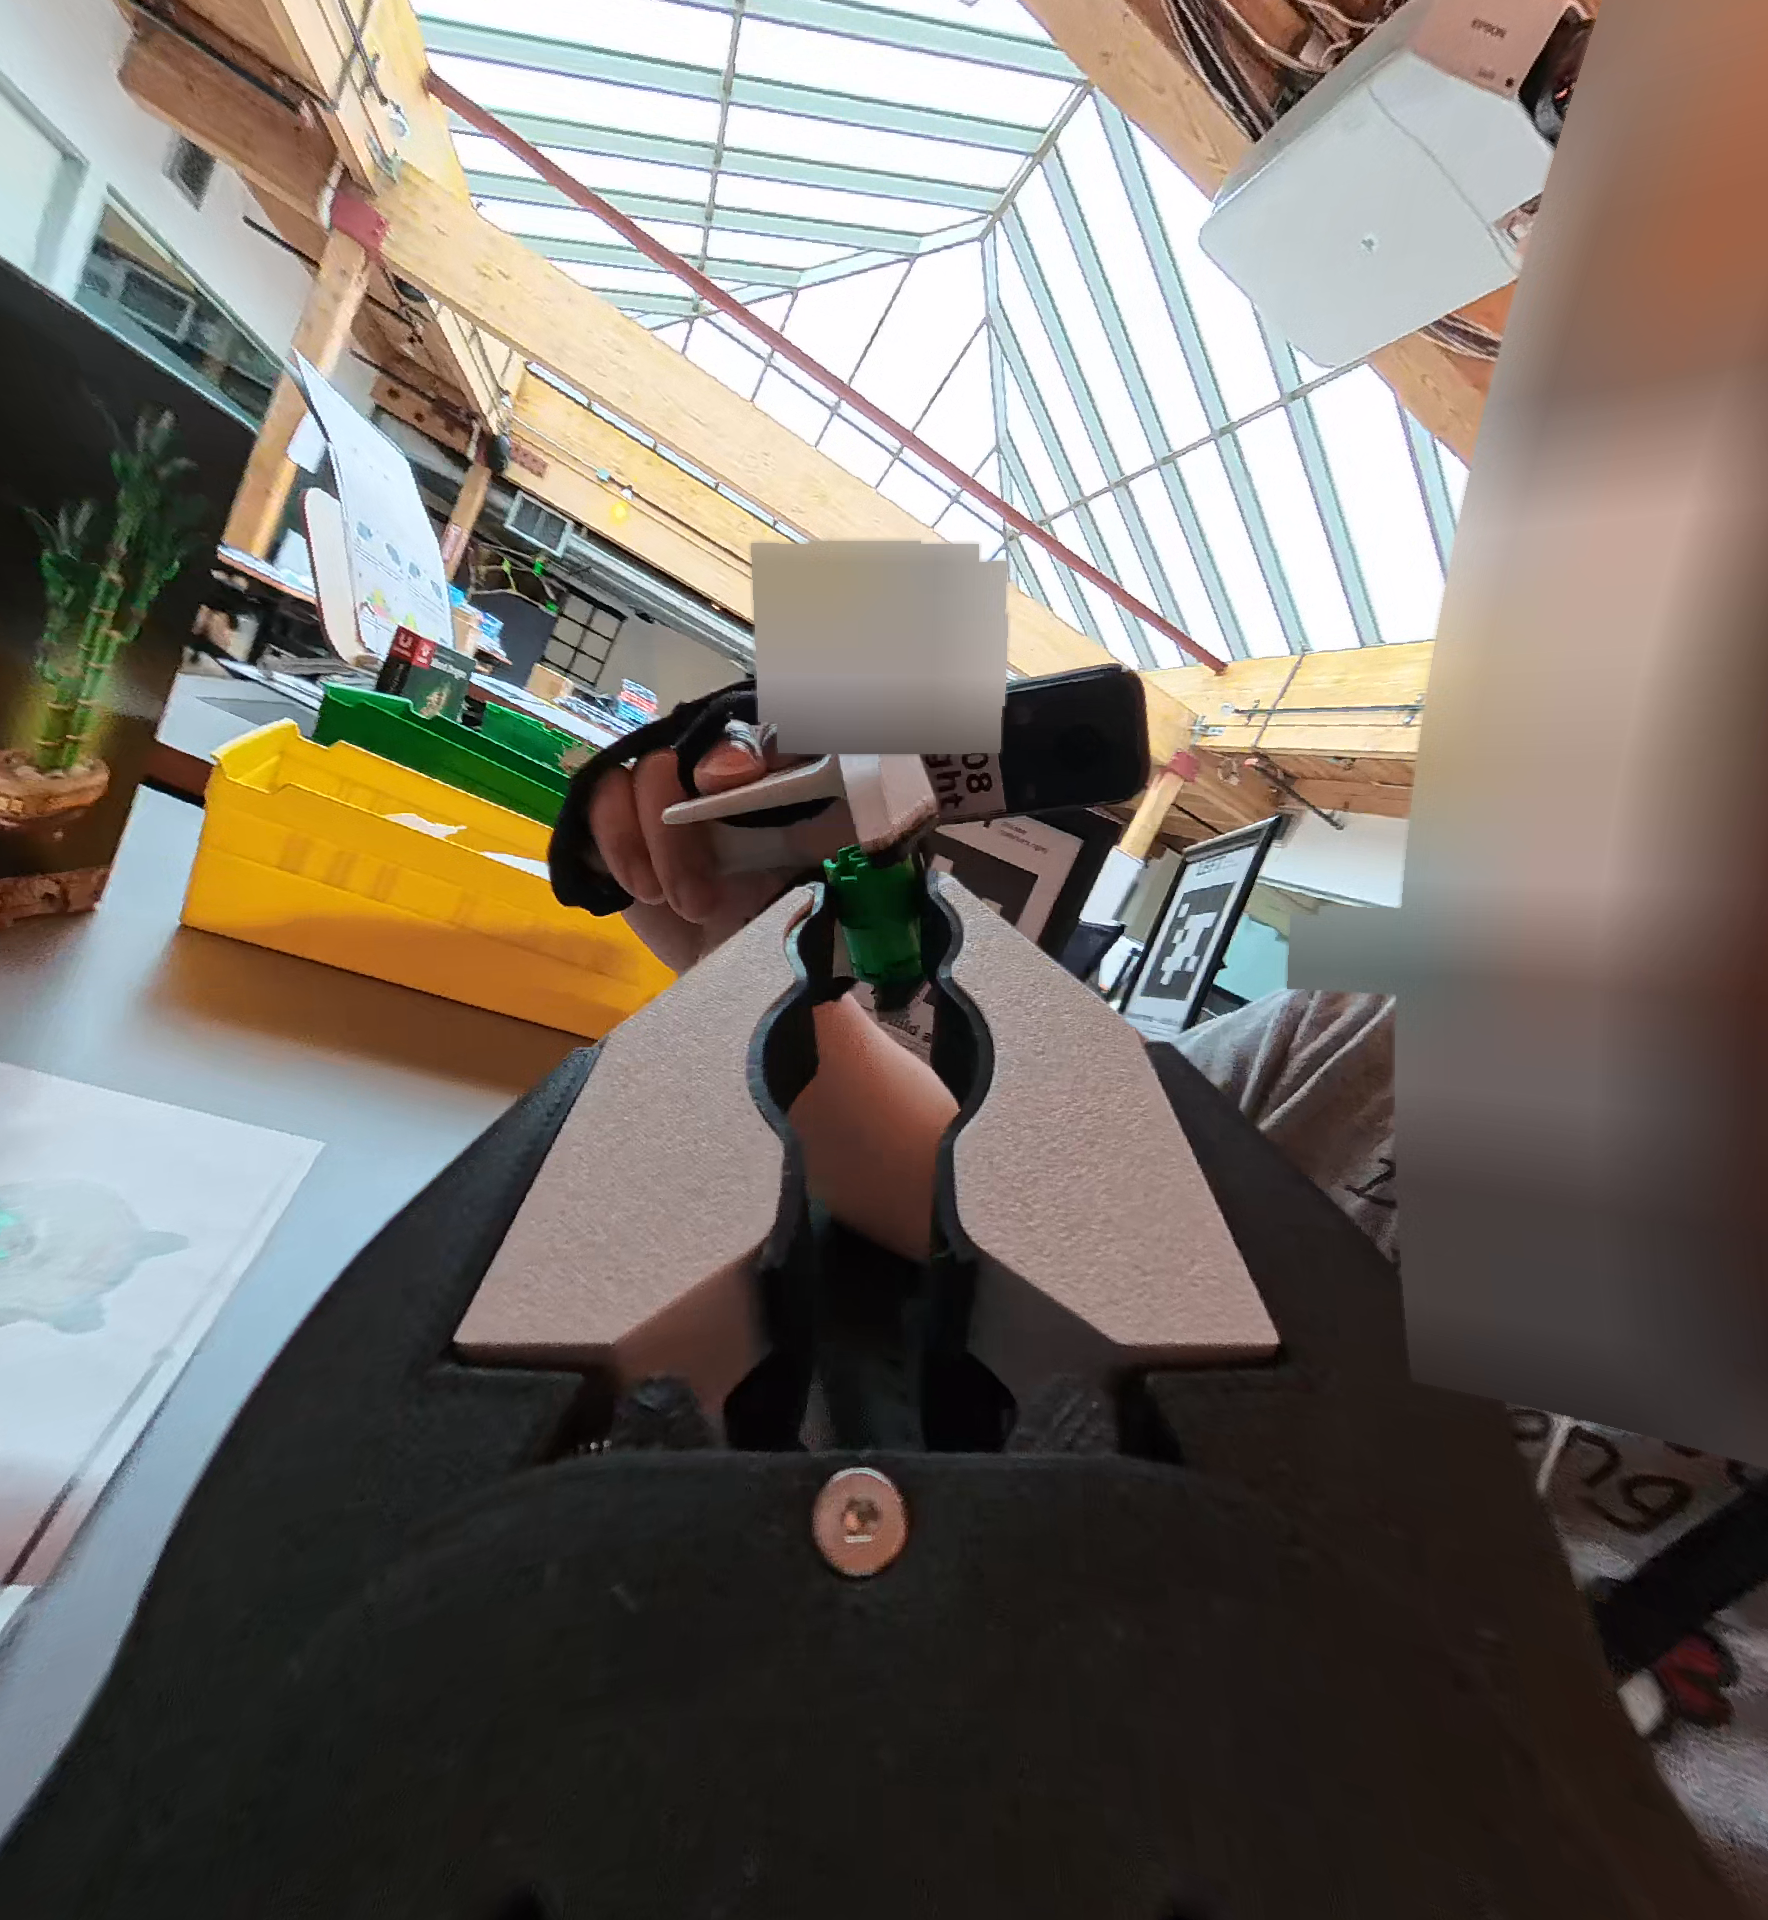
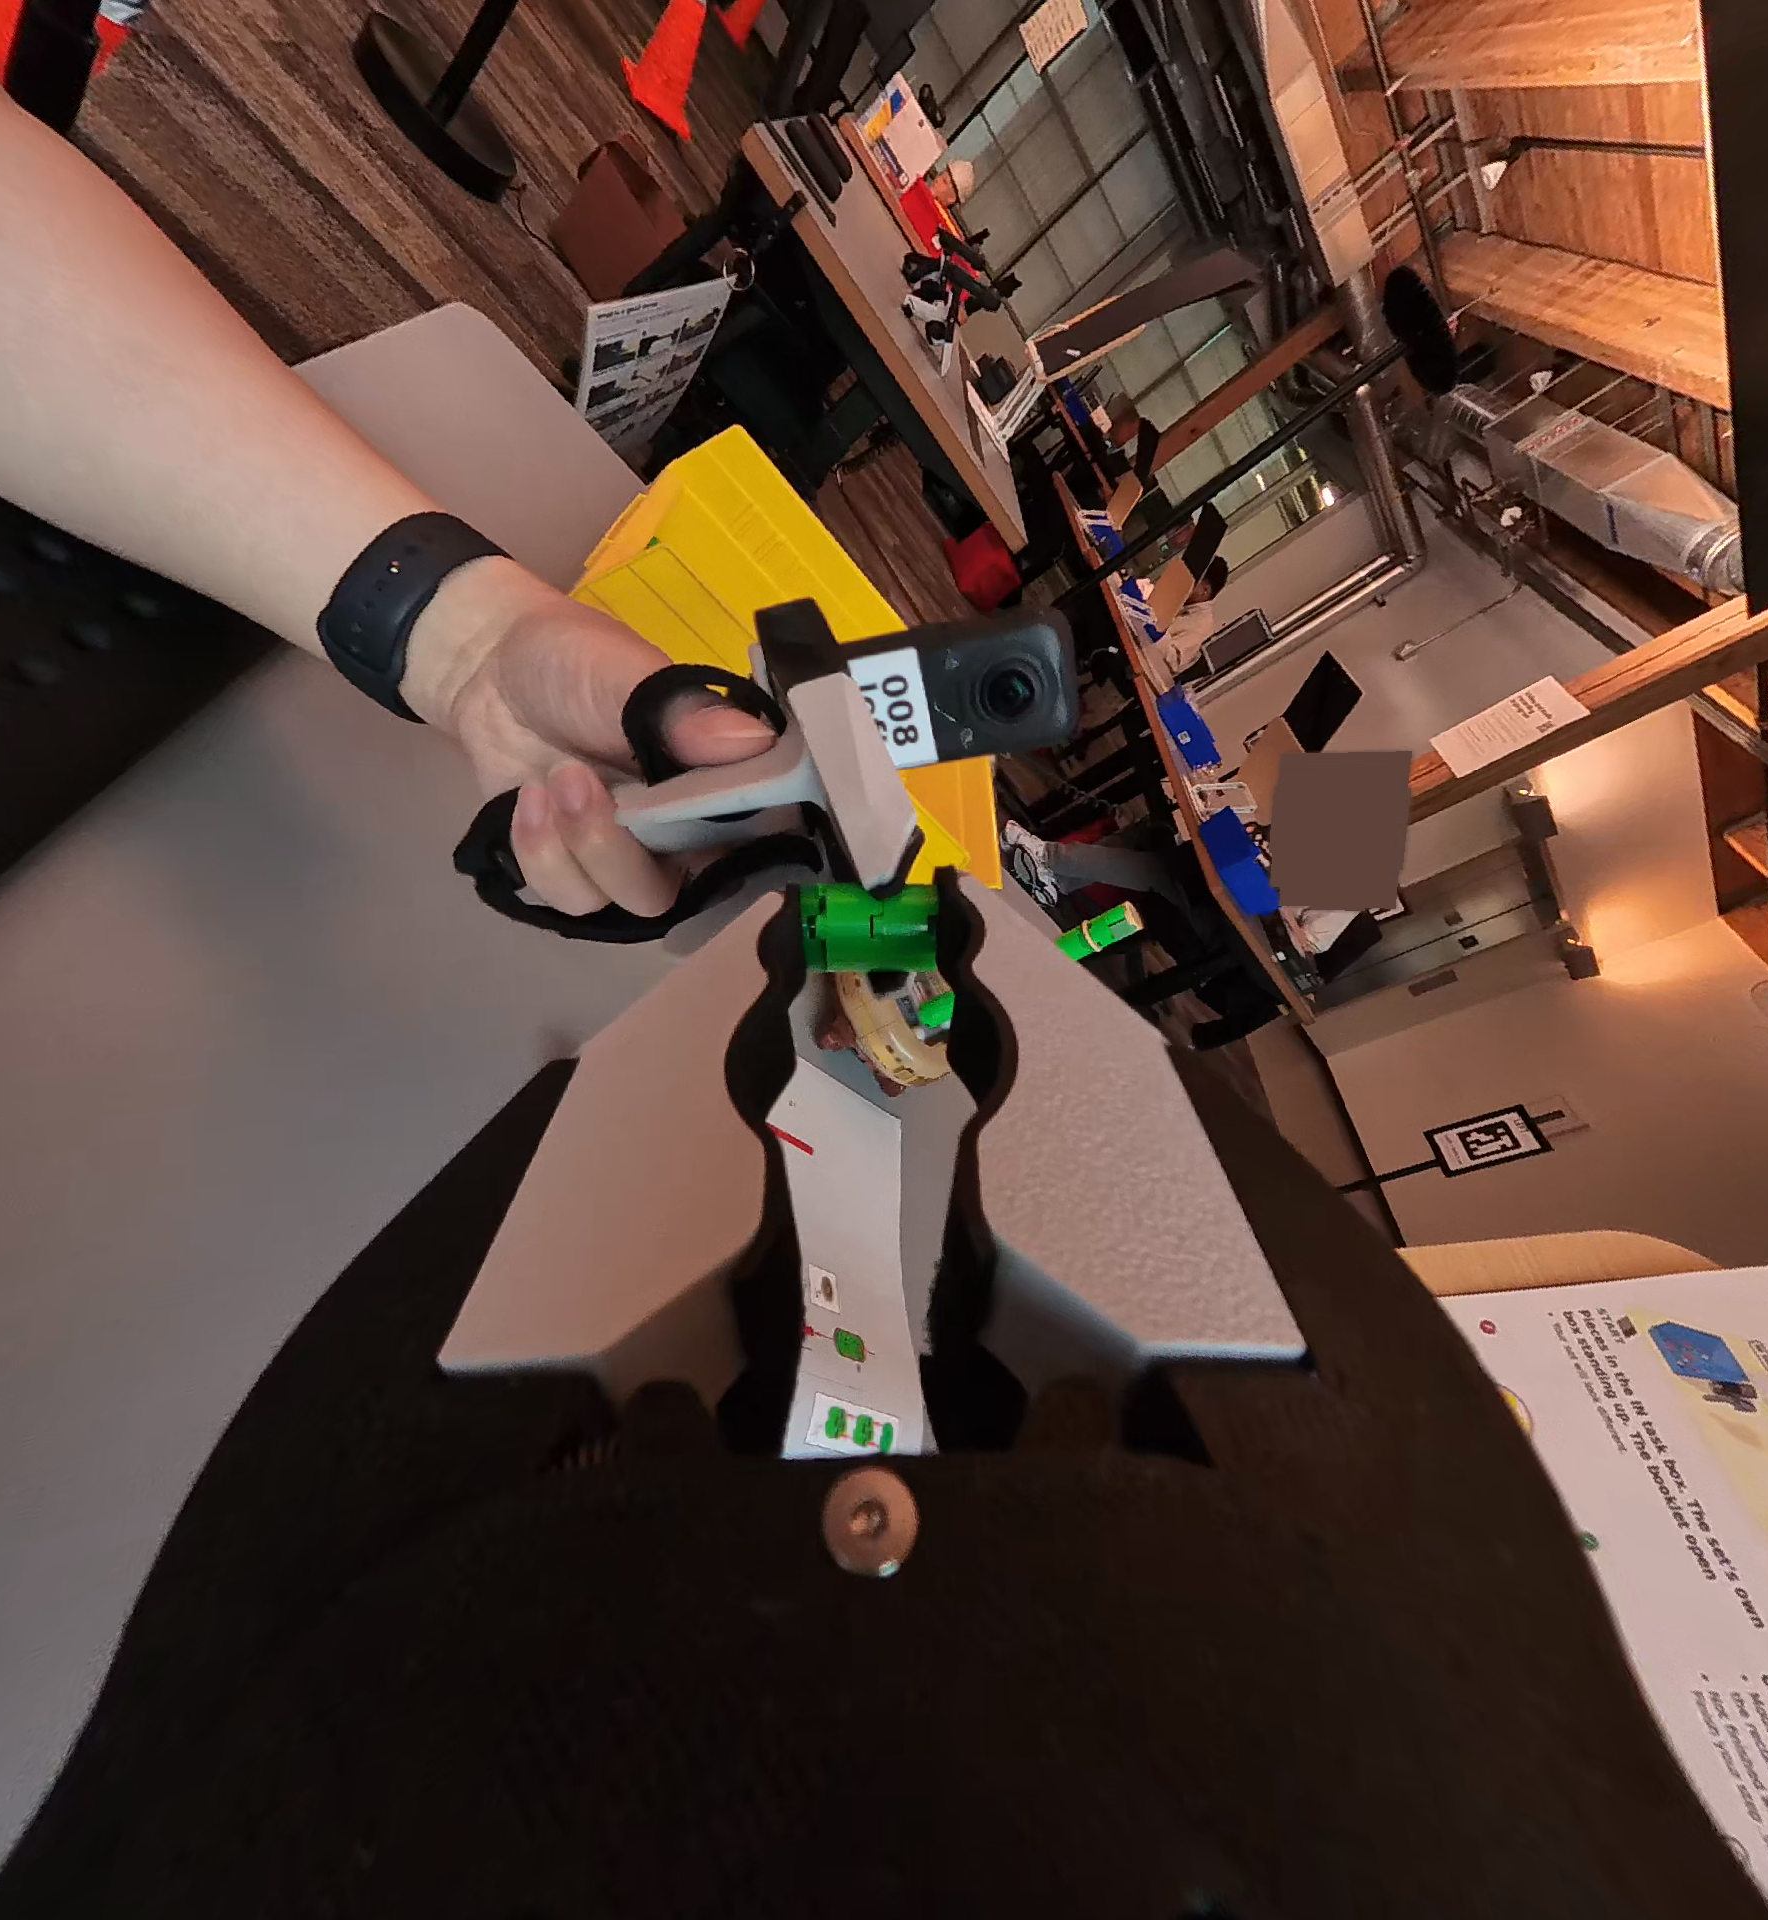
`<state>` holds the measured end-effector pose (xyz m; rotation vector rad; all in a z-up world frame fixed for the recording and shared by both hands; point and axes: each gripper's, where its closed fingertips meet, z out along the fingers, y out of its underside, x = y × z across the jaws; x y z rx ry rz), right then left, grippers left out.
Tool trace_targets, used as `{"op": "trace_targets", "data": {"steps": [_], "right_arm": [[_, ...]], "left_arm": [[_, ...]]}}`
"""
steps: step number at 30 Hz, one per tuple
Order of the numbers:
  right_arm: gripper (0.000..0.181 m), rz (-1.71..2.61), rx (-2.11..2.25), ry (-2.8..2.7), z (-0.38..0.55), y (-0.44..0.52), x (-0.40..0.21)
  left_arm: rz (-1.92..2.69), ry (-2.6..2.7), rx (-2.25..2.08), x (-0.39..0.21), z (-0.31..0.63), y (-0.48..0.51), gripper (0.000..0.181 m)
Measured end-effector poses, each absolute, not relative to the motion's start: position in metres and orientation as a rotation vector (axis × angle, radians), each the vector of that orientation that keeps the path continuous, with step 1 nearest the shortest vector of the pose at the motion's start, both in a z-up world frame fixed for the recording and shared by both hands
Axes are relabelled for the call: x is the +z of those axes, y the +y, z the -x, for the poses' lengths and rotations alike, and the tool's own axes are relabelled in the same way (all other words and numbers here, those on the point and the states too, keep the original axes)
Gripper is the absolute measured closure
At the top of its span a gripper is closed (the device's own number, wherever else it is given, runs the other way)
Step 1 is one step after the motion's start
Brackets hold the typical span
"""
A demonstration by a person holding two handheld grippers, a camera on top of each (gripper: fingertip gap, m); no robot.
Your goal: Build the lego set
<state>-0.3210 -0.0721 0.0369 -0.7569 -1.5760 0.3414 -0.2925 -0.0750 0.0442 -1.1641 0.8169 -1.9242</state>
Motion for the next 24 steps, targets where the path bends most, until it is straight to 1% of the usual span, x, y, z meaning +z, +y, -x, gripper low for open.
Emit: {"op": "trace_targets", "data": {"steps": [1, 16, 19, 24], "right_arm": [[0.157, 0.753, 0.339, -1.569, 0.321, -0.072, 0.038], [0.158, 0.84, 0.354, -1.605, 0.315, -0.062, 0.027], [0.158, 0.884, 0.39, -1.584, 0.318, -0.057, 0.028], [0.155, 0.9, 0.308, -1.601, 0.32, -0.052, 0.019]], "left_arm": [[1.154, 0.813, -1.897, 0.045, 0.292, -0.075, 0.167], [1.212, 0.791, -1.818, 0.035, 0.286, -0.066, 0.167], [1.212, 0.722, -1.894, 0.038, 0.289, -0.061, 0.167], [1.246, 0.672, -1.983, 0.032, 0.285, -0.057, 0.168]]}}
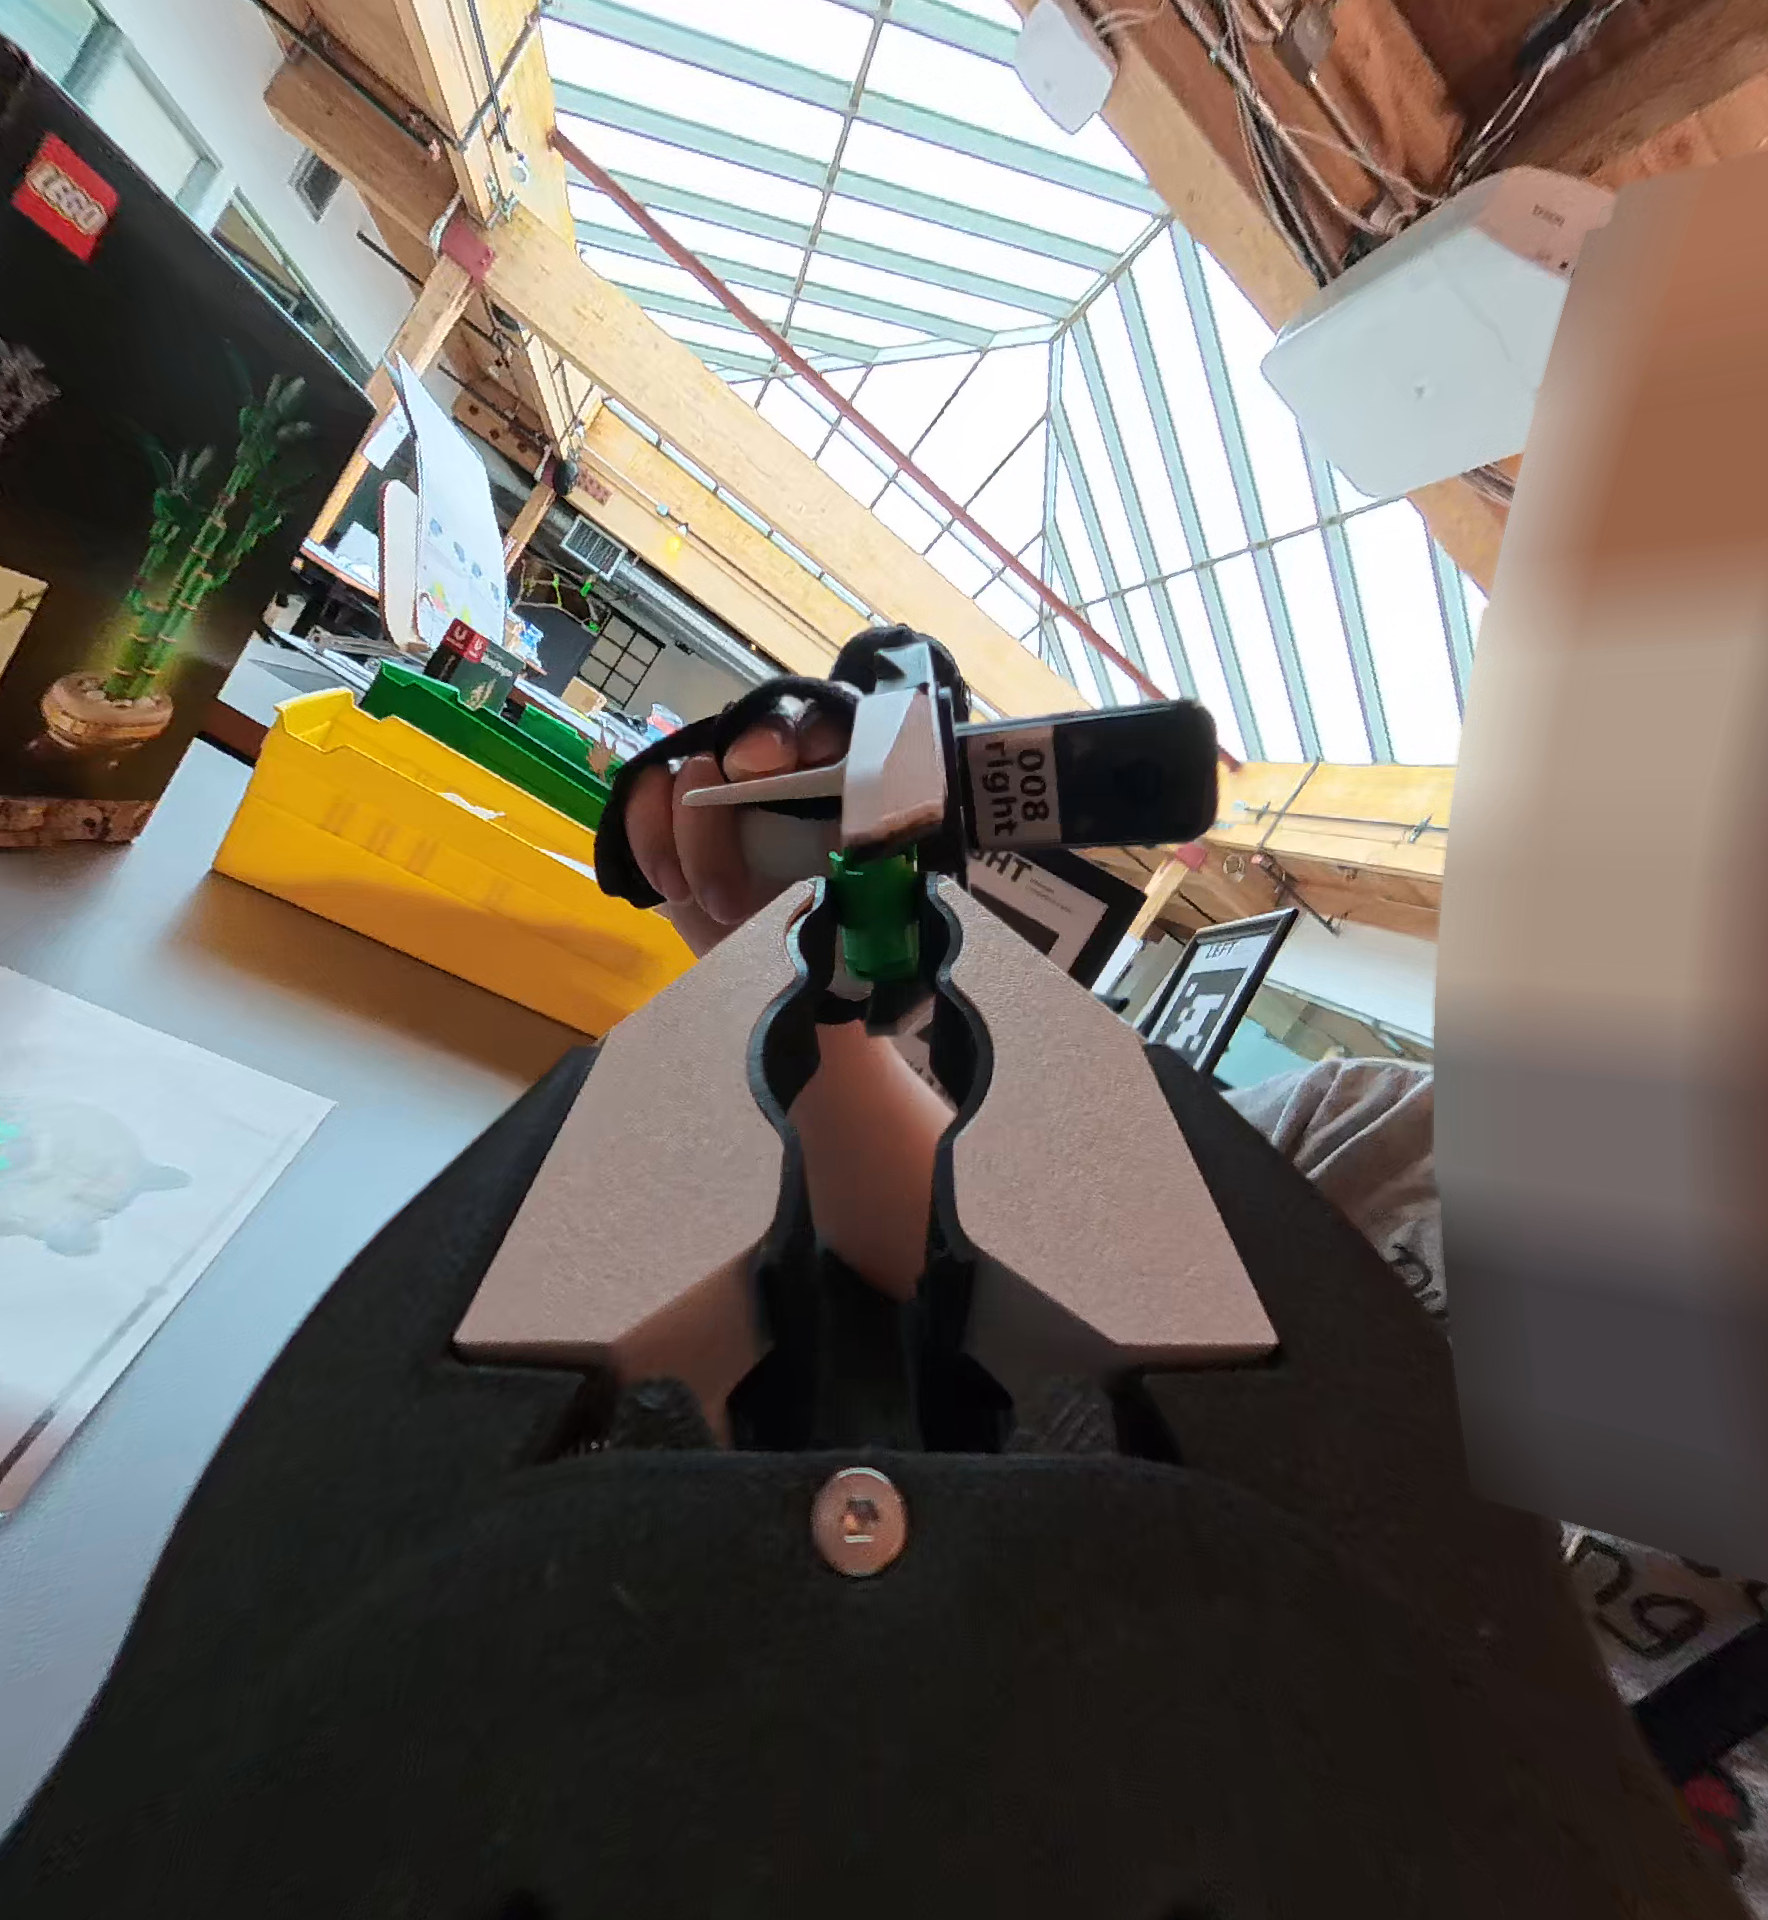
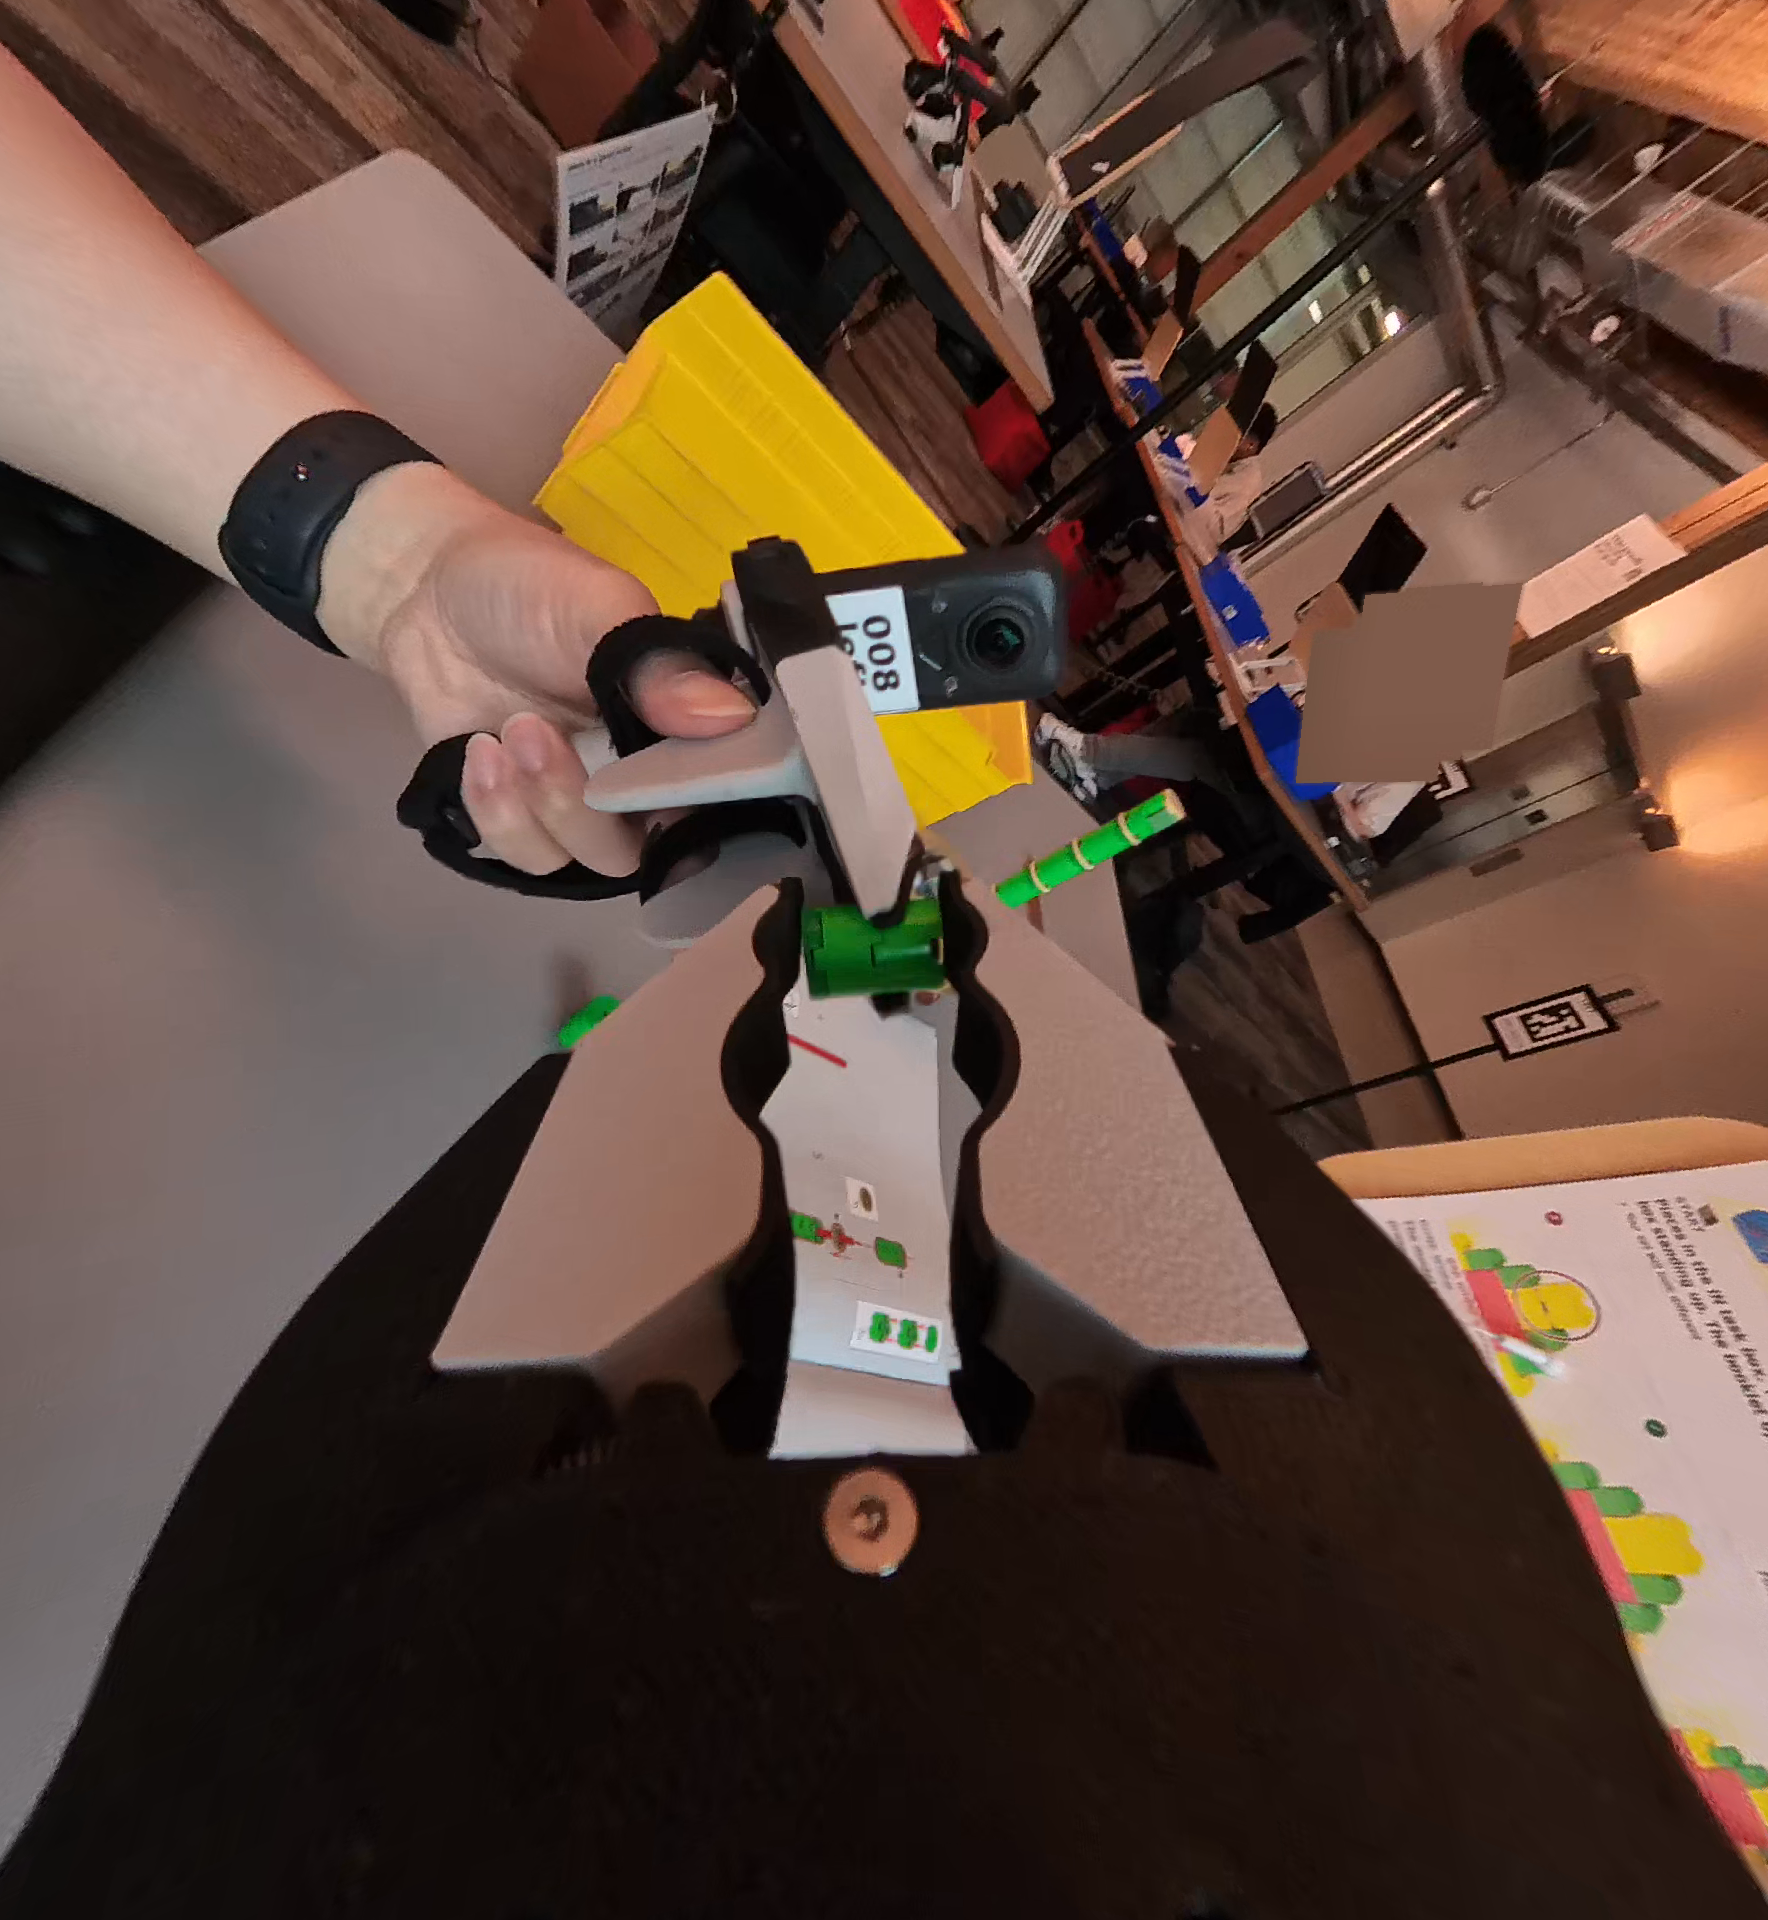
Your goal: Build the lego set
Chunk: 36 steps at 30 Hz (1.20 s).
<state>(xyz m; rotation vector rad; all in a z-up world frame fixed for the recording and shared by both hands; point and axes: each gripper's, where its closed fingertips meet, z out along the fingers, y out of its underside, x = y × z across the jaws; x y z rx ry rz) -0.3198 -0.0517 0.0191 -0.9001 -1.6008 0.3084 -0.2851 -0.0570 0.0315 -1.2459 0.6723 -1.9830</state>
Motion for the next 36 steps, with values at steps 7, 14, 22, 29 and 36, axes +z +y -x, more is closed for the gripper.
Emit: {"op": "trace_targets", "data": {"steps": [7, 14, 22, 29, 36], "right_arm": [[0.158, 0.933, 0.222, -1.623, 0.325, -0.047, 0.012], [0.159, 0.949, 0.192, -1.616, 0.326, -0.043, 0.01], [0.161, 0.937, 0.185, -1.612, 0.324, -0.043, 0.009], [0.158, 0.988, 0.243, -1.617, 0.326, -0.041, 0.006], [0.153, 1.011, 0.191, -1.619, 0.324, -0.038, 0.006]], "left_arm": [[1.228, 0.722, -1.969, 0.034, 0.28, -0.066, 0.167], [1.26, 0.717, -1.931, 0.03, 0.281, -0.061, 0.167], [1.264, 0.7, -1.949, 0.029, 0.279, -0.061, 0.167], [1.281, 0.702, -1.931, 0.027, 0.281, -0.058, 0.167], [1.3, 0.704, -1.919, 0.025, 0.28, -0.057, 0.167]]}}
